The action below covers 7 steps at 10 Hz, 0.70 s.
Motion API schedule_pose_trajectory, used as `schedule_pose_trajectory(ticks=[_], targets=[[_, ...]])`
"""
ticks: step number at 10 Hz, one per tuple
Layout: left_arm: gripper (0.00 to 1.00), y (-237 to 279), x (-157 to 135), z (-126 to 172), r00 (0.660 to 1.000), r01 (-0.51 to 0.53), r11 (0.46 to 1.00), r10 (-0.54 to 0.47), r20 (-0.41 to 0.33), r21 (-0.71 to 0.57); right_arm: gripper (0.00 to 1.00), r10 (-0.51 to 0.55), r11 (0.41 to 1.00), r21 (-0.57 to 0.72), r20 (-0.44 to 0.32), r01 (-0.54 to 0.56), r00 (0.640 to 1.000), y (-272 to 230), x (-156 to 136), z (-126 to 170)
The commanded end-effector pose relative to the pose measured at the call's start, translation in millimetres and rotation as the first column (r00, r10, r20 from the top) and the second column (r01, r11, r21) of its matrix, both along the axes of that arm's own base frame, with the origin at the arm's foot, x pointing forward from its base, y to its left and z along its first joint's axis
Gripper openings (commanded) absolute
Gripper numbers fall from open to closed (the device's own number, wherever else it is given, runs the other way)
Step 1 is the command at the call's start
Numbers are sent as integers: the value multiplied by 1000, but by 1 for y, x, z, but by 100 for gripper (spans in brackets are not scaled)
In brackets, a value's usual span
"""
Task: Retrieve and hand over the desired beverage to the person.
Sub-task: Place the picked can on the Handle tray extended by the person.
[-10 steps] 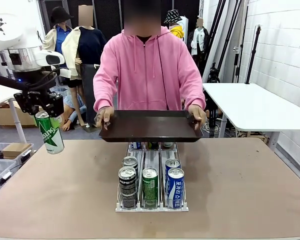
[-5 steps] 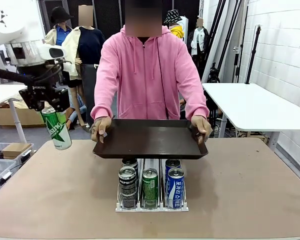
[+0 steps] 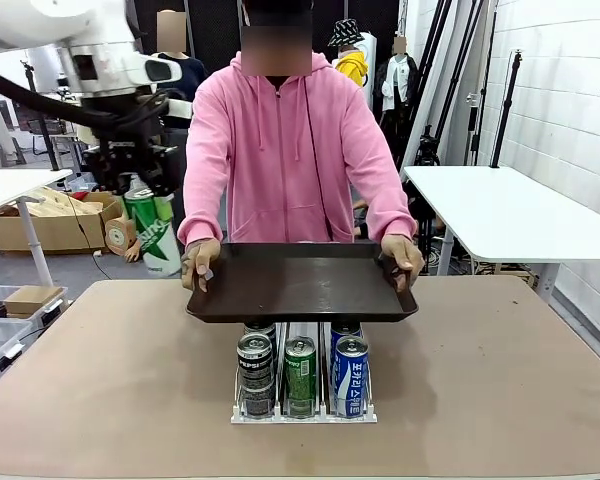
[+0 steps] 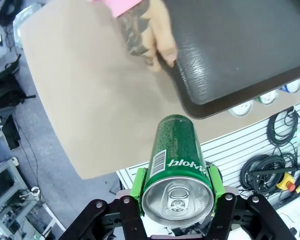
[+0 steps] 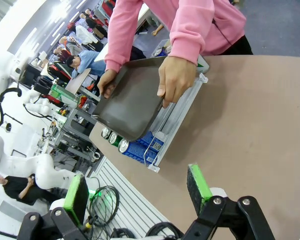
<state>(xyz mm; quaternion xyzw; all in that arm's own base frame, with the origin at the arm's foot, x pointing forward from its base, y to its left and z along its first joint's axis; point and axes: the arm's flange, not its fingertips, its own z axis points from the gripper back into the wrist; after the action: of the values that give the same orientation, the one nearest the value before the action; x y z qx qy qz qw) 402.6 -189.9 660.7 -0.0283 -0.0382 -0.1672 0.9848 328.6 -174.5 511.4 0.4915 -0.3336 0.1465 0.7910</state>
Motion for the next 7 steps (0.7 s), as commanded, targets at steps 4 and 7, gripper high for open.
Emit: schedule_pose_trajectory(ticks=[4, 7], targets=[[0, -66, 37, 4, 994, 105, 994, -105, 16, -16, 100, 0, 1000, 27, 17, 0, 1000, 0, 1, 1], [0, -90, 63, -6, 992, 126, 992, -125, 24, -29, 100, 0, 1000, 27, 17, 0, 1000, 0, 1, 1]])
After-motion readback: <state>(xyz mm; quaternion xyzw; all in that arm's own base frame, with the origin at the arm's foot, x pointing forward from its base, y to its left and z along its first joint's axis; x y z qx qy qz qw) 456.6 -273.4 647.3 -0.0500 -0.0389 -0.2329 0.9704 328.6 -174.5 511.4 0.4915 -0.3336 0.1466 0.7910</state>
